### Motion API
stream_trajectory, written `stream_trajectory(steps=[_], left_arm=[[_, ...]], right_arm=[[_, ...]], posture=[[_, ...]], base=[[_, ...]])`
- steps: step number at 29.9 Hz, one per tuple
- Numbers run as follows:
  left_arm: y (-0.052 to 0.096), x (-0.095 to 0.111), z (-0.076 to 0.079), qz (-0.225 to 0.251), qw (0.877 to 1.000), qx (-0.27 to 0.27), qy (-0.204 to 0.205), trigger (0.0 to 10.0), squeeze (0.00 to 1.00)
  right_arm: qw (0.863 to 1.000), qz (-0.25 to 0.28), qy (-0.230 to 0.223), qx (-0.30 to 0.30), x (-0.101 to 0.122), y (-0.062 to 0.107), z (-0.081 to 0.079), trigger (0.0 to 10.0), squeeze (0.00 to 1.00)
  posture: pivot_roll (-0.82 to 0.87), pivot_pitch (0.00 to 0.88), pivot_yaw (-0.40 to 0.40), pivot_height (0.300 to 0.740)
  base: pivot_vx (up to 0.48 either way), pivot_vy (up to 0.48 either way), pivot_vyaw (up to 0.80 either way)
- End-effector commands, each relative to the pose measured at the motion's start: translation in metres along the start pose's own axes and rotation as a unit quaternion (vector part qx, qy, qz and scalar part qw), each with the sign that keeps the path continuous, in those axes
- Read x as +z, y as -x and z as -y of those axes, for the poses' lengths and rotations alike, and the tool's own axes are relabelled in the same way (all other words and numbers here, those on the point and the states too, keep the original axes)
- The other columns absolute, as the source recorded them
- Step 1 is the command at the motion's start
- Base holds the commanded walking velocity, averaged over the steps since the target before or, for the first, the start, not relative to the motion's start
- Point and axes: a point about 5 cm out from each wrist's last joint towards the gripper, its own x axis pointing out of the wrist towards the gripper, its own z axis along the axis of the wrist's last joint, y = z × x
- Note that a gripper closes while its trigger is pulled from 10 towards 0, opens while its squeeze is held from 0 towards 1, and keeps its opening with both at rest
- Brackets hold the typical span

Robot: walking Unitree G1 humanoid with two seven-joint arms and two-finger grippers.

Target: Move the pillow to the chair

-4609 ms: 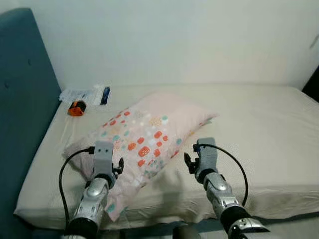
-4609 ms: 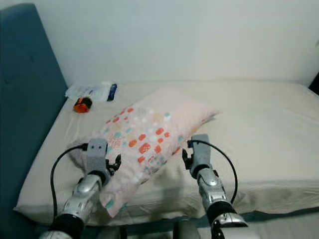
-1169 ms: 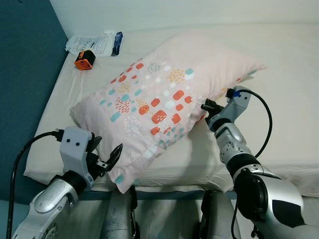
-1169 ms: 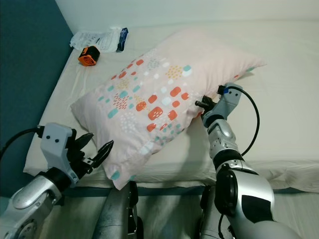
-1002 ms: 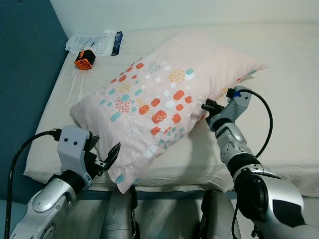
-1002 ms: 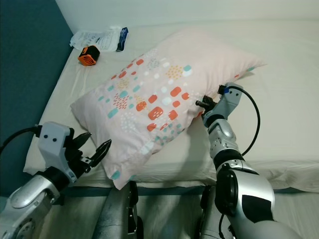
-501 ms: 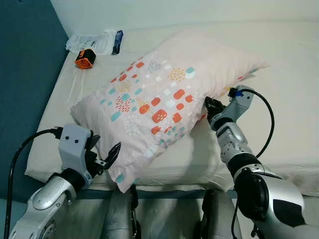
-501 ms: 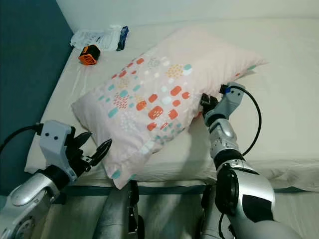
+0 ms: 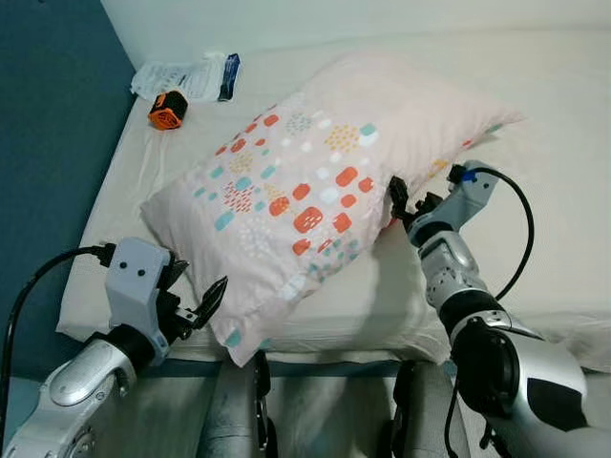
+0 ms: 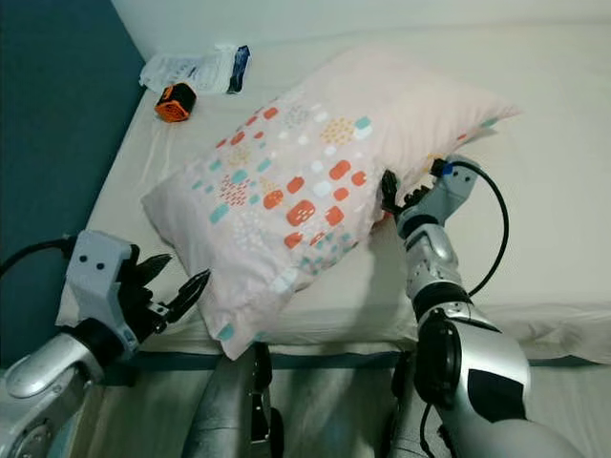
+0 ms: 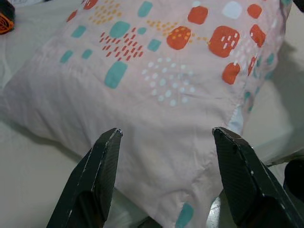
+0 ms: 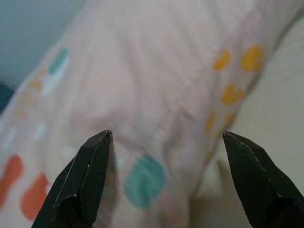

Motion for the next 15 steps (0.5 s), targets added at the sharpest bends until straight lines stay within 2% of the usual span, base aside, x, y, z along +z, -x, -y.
stream_trajectory(steps=[1, 2, 10, 15], left_arm=[[0.005, 0.000, -0.002, -0.011, 1.000, 0.000, -0.006, 10.0, 0.00], [0.005, 0.000, -0.002, -0.013, 1.000, -0.003, -0.009, 10.0, 0.00], [0.006, -0.001, -0.002, -0.017, 1.000, -0.004, -0.010, 10.0, 0.00], [0.005, -0.002, -0.002, -0.018, 1.000, -0.005, -0.010, 10.0, 0.00]], right_arm=[[1.000, -0.016, -0.016, 0.005, -0.008, 0.001, -0.004, 10.0, 0.11], [0.999, -0.014, -0.018, 0.029, -0.007, -0.001, -0.013, 10.0, 0.00], [0.995, -0.029, 0.003, 0.100, -0.012, -0.003, -0.035, 10.0, 0.00], [0.993, -0.038, 0.018, 0.110, -0.015, -0.002, -0.039, 10.0, 0.00]], posture=[[0.42, 0.299, 0.096, 0.575], [0.42, 0.300, 0.099, 0.575], [0.41, 0.298, 0.099, 0.575], [0.41, 0.297, 0.097, 0.575]], base=[[0.000, 0.000, 0.00], [0.000, 0.000, 0.00], [0.000, 0.000, 0.00], [0.000, 0.000, 0.00]])
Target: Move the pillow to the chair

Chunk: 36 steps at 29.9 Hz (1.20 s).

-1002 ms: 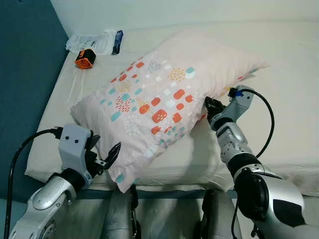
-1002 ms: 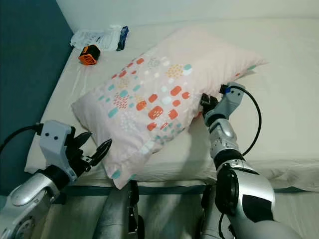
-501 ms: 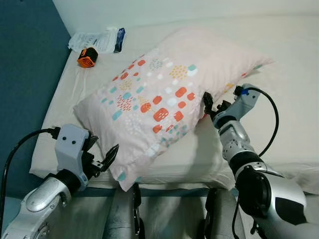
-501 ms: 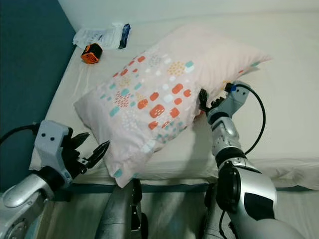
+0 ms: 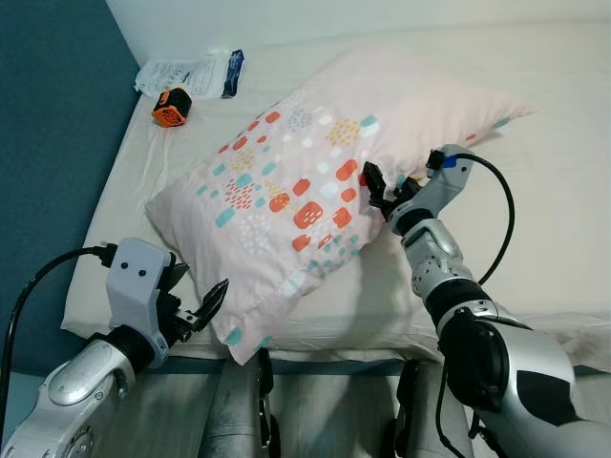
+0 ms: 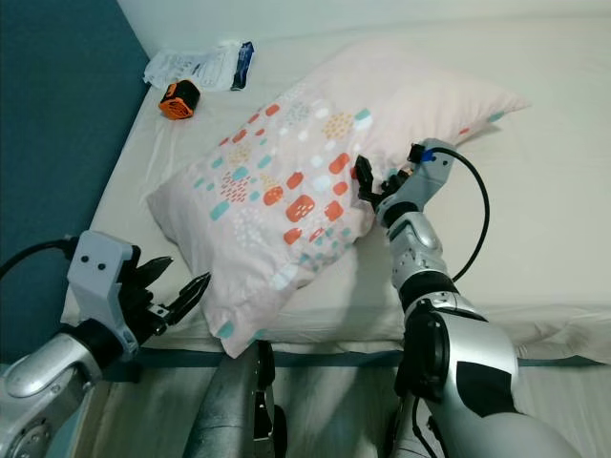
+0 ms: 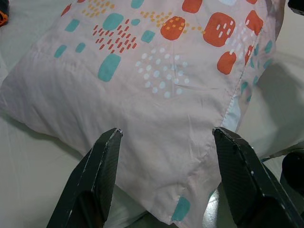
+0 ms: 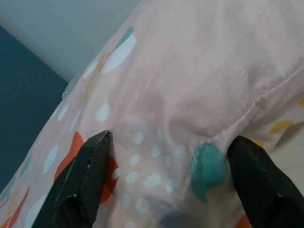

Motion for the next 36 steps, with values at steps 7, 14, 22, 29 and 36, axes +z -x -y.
stream_trajectory(steps=[7, 14, 22, 29, 36], left_arm=[[-0.002, 0.001, -0.003, 0.000, 1.000, 0.011, 0.005, 10.0, 0.00], [-0.005, 0.001, -0.001, 0.004, 1.000, 0.012, 0.010, 10.0, 0.00], [-0.014, -0.002, -0.001, 0.009, 1.000, 0.017, 0.018, 10.0, 0.00], [-0.021, -0.008, -0.001, 0.005, 1.000, 0.024, 0.019, 10.0, 0.00], [-0.046, -0.030, -0.005, -0.022, 0.998, 0.063, 0.020, 10.0, 0.00]], right_arm=[[0.999, -0.033, 0.009, 0.016, -0.012, 0.002, -0.004, 0.0, 0.00], [0.999, -0.037, 0.021, -0.002, -0.011, 0.004, 0.003, 0.0, 0.00], [0.998, -0.042, 0.023, -0.036, -0.016, 0.011, 0.018, 0.0, 0.00], [0.998, -0.036, 0.025, -0.054, -0.017, 0.014, 0.022, 0.0, 0.00], [0.994, -0.028, 0.094, -0.050, -0.028, 0.022, 0.019, 0.0, 0.00]], posture=[[0.40, 0.293, 0.084, 0.575], [0.38, 0.290, 0.083, 0.575], [0.34, 0.266, 0.068, 0.575], [0.29, 0.245, 0.056, 0.575], [0.15, 0.160, -0.001, 0.575]], base=[[0.000, 0.000, 0.00], [0.000, 0.000, 0.00], [0.000, 0.000, 0.00], [0.000, 0.000, 0.00], [0.000, 0.000, 0.00]])
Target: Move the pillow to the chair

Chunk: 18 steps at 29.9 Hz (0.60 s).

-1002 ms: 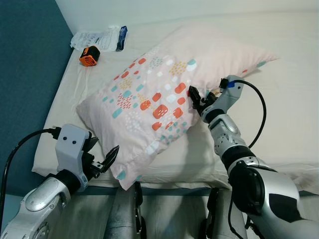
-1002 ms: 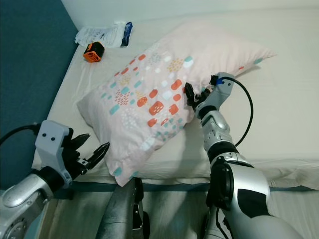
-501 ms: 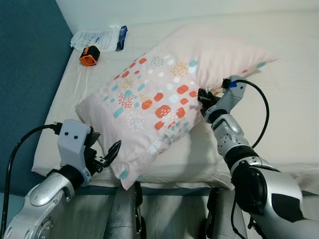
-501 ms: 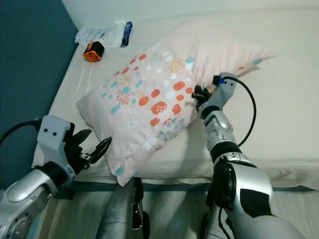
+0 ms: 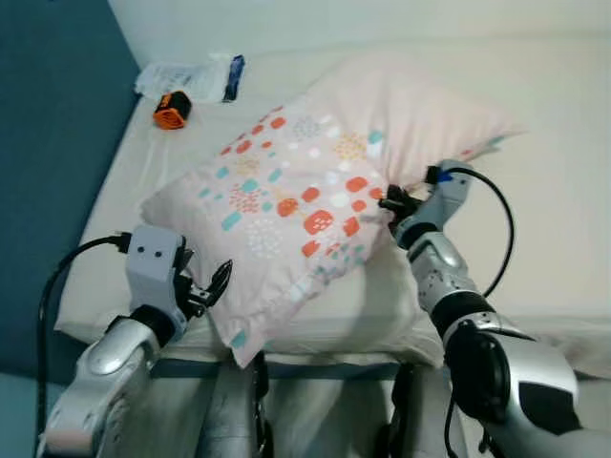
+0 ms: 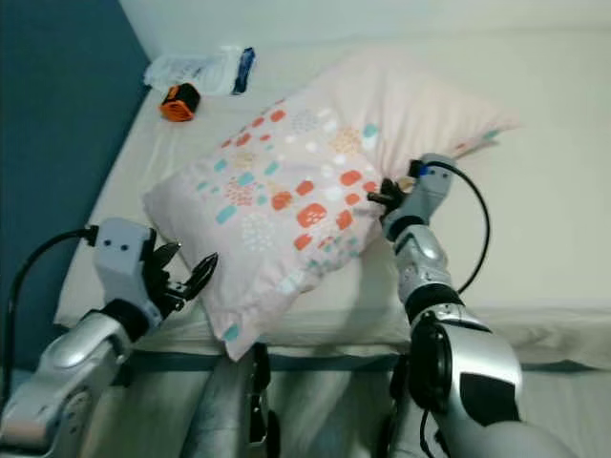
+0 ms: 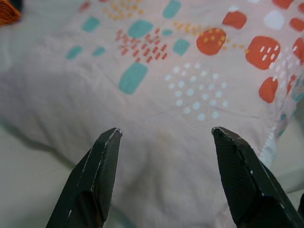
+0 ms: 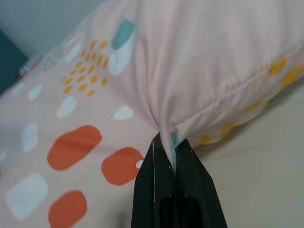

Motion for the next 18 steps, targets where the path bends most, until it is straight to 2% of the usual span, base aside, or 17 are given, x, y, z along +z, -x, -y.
stream_trajectory(steps=[1, 5, 7, 13, 15, 16, 17, 18], left_arm=[[-0.005, -0.016, 0.002, -0.032, 0.999, 0.006, -0.005, 10.0, 0.00], [-0.010, -0.021, 0.005, -0.037, 0.999, 0.002, 0.001, 10.0, 0.00], [-0.012, -0.024, 0.006, -0.043, 0.999, 0.005, 0.002, 10.0, 0.00], [-0.014, -0.029, 0.003, -0.055, 0.998, 0.019, 0.006, 10.0, 0.00], [-0.014, -0.035, -0.001, -0.064, 0.998, 0.027, 0.007, 10.0, 0.00], [-0.014, -0.035, -0.001, -0.064, 0.998, 0.027, 0.007, 10.0, 0.00], [-0.014, -0.038, -0.004, -0.068, 0.997, 0.030, 0.004, 10.0, 0.00], [-0.014, -0.038, -0.004, -0.068, 0.997, 0.030, 0.004, 10.0, 0.00]], right_arm=[[1.000, 0.001, 0.017, -0.013, -0.016, 0.010, 0.001, 0.0, 0.00], [0.999, 0.005, 0.031, -0.023, -0.030, 0.020, -0.002, 0.0, 0.00], [0.999, 0.009, 0.018, -0.042, -0.039, 0.027, -0.002, 0.0, 0.00], [0.997, 0.018, 0.030, -0.072, -0.050, 0.039, 0.001, 0.0, 0.00], [0.995, 0.026, 0.034, -0.095, -0.058, 0.054, 0.007, 0.0, 0.00], [0.995, 0.026, 0.034, -0.095, -0.058, 0.054, 0.007, 0.0, 0.00], [0.992, 0.033, 0.036, -0.116, -0.061, 0.067, 0.014, 0.0, 0.00], [0.992, 0.033, 0.036, -0.116, -0.061, 0.067, 0.014, 0.0, 0.00]], posture=[[0.12, 0.146, -0.009, 0.575], [0.11, 0.127, -0.020, 0.575], [0.10, 0.117, -0.029, 0.575], [0.09, 0.100, -0.035, 0.575], [0.08, 0.083, -0.033, 0.575], [0.08, 0.083, -0.033, 0.575], [0.07, 0.076, -0.031, 0.575], [0.07, 0.076, -0.031, 0.575]], base=[[0.000, 0.000, 0.00], [0.000, 0.000, 0.00], [0.000, 0.000, 0.00], [0.000, 0.000, 0.00], [0.000, 0.000, 0.00], [0.000, 0.000, 0.00], [0.000, 0.000, 0.00], [0.000, 0.000, 0.00]])
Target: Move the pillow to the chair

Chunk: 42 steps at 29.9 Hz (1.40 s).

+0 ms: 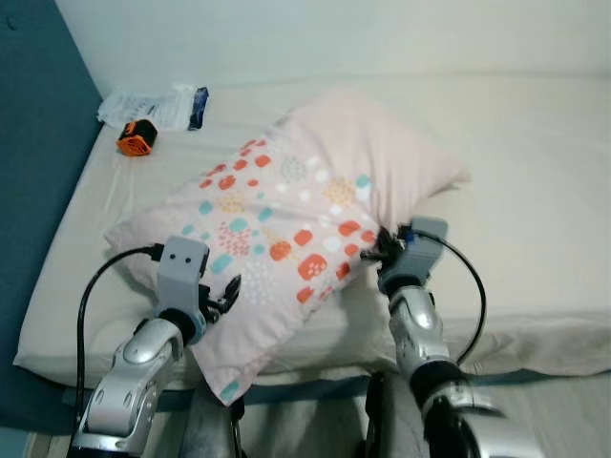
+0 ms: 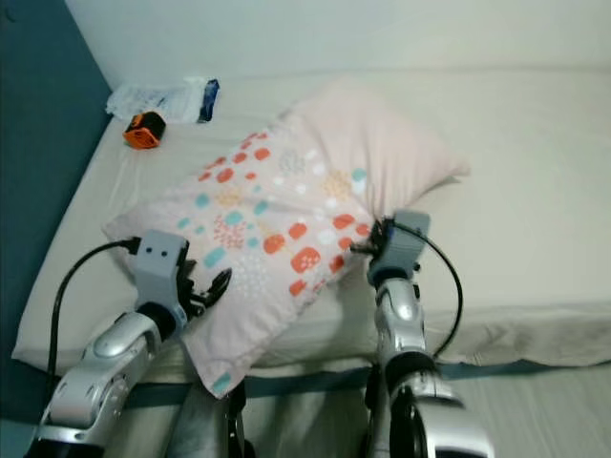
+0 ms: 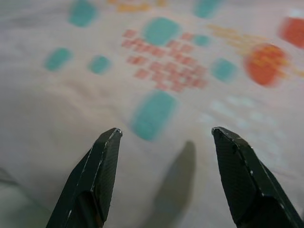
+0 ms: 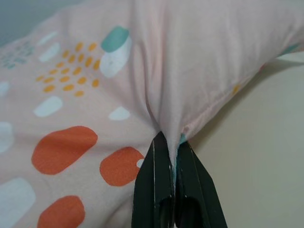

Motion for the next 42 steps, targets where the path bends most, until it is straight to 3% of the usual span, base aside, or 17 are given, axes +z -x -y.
stream_trajectory(steps=[1, 7, 12, 20, 21, 24, 25, 26, 27, 31, 32, 34, 36, 37, 40, 41, 42], left_arm=[[0.000, -0.006, -0.004, -0.009, 1.000, 0.008, -0.006, 10.0, 0.00], [-0.004, -0.007, -0.011, -0.017, 1.000, 0.016, -0.010, 10.0, 0.00], [-0.003, -0.011, -0.019, -0.041, 0.999, 0.018, 0.019, 10.0, 0.00], [-0.005, -0.007, -0.030, -0.037, 0.998, 0.018, 0.046, 10.0, 0.00], [-0.006, -0.007, -0.032, -0.041, 0.998, 0.010, 0.054, 10.0, 0.00], [-0.006, -0.007, -0.033, -0.043, 0.998, 0.009, 0.055, 10.0, 0.00], [-0.007, -0.007, -0.034, -0.048, 0.998, 0.009, 0.051, 10.0, 0.00], [-0.007, -0.007, -0.034, -0.048, 0.998, 0.009, 0.051, 10.0, 0.00], [-0.007, -0.008, -0.035, -0.052, 0.998, 0.010, 0.047, 10.0, 0.00], [-0.006, -0.012, -0.038, -0.064, 0.997, 0.015, 0.049, 10.0, 0.00], [-0.004, -0.021, -0.046, -0.089, 0.994, 0.037, 0.057, 10.0, 0.00], [-0.004, -0.021, -0.046, -0.089, 0.994, 0.037, 0.057, 10.0, 0.00], [0.000, -0.029, -0.056, -0.105, 0.989, 0.068, 0.079, 10.0, 0.00], [0.002, -0.032, -0.061, -0.105, 0.986, 0.080, 0.103, 10.0, 0.00], [0.004, -0.033, -0.064, -0.105, 0.984, 0.087, 0.119, 10.0, 0.00], [0.005, -0.035, -0.068, -0.105, 0.980, 0.096, 0.137, 10.0, 0.22], [0.007, -0.038, -0.072, -0.103, 0.976, 0.103, 0.159, 10.0, 1.00]], right_arm=[[0.999, 0.014, 0.004, -0.037, 0.004, 0.004, 0.014, 0.0, 0.00], [0.998, 0.030, 0.014, -0.060, 0.009, 0.017, 0.026, 0.0, 0.00], [0.999, 0.027, 0.009, -0.046, 0.013, 0.022, 0.019, 0.0, 0.00], [0.998, 0.040, 0.000, -0.047, 0.023, 0.022, 0.014, 0.0, 0.00], [0.999, 0.032, -0.001, -0.029, 0.022, 0.020, 0.009, 2.1, 0.02], [0.999, 0.027, -0.001, -0.020, 0.021, 0.020, 0.007, 2.1, 0.02], [1.000, 0.018, -0.003, -0.009, 0.019, 0.020, 0.004, 8.9, 1.00], [1.000, 0.018, -0.003, -0.009, 0.019, 0.020, 0.004, 8.9, 1.00], [1.000, 0.010, -0.011, 0.007, 0.017, 0.021, 0.001, 10.0, 1.00], [0.999, -0.008, -0.021, 0.034, 0.013, 0.023, -0.004, 10.0, 1.00], [0.997, -0.043, 0.000, 0.067, 0.001, 0.029, -0.006, 10.0, 1.00], [0.997, -0.043, 0.000, 0.067, 0.001, 0.029, -0.006, 10.0, 1.00], [0.994, -0.077, 0.042, 0.063, -0.013, 0.037, 0.004, 10.0, 1.00], [0.994, -0.083, 0.050, 0.047, -0.017, 0.041, 0.013, 10.0, 1.00], [0.994, -0.086, 0.053, 0.036, -0.019, 0.043, 0.018, 10.0, 1.00], [0.995, -0.086, 0.045, 0.018, -0.019, 0.043, 0.025, 10.0, 1.00], [0.996, -0.082, 0.033, 0.008, -0.017, 0.041, 0.030, 10.0, 1.00]], posture=[[0.07, 0.076, -0.031, 0.575], [0.07, 0.057, -0.034, 0.575], [0.07, 0.040, -0.040, 0.575], [0.07, 0.027, -0.045, 0.575], [0.07, 0.019, -0.045, 0.575], [0.07, 0.019, -0.045, 0.575], [0.06, 0.014, -0.047, 0.575], [0.06, 0.014, -0.047, 0.575], [0.07, 0.013, -0.048, 0.575], [0.06, 0.010, -0.050, 0.575], [0.06, 0.008, -0.053, 0.575], [0.06, 0.008, -0.053, 0.575], [0.06, 0.012, -0.054, 0.575], [0.06, 0.014, -0.054, 0.575], [0.06, 0.016, -0.054, 0.575], [0.05, 0.020, -0.052, 0.575], [0.05, 0.025, -0.049, 0.575]], base=[[0.000, 0.000, 0.00], [0.000, 0.000, 0.00], [0.000, 0.000, 0.00], [0.000, 0.000, 0.00], [0.000, 0.000, 0.00], [0.000, 0.000, 0.00], [0.000, 0.000, 0.00], [0.000, 0.000, 0.00], [0.000, 0.000, 0.00], [0.000, 0.000, 0.00], [0.000, 0.000, 0.00], [0.000, 0.000, 0.00], [0.000, 0.000, 0.00], [0.000, 0.000, 0.00], [0.000, 0.000, 0.00], [0.000, 0.000, 0.00], [0.000, 0.000, 0.00]])
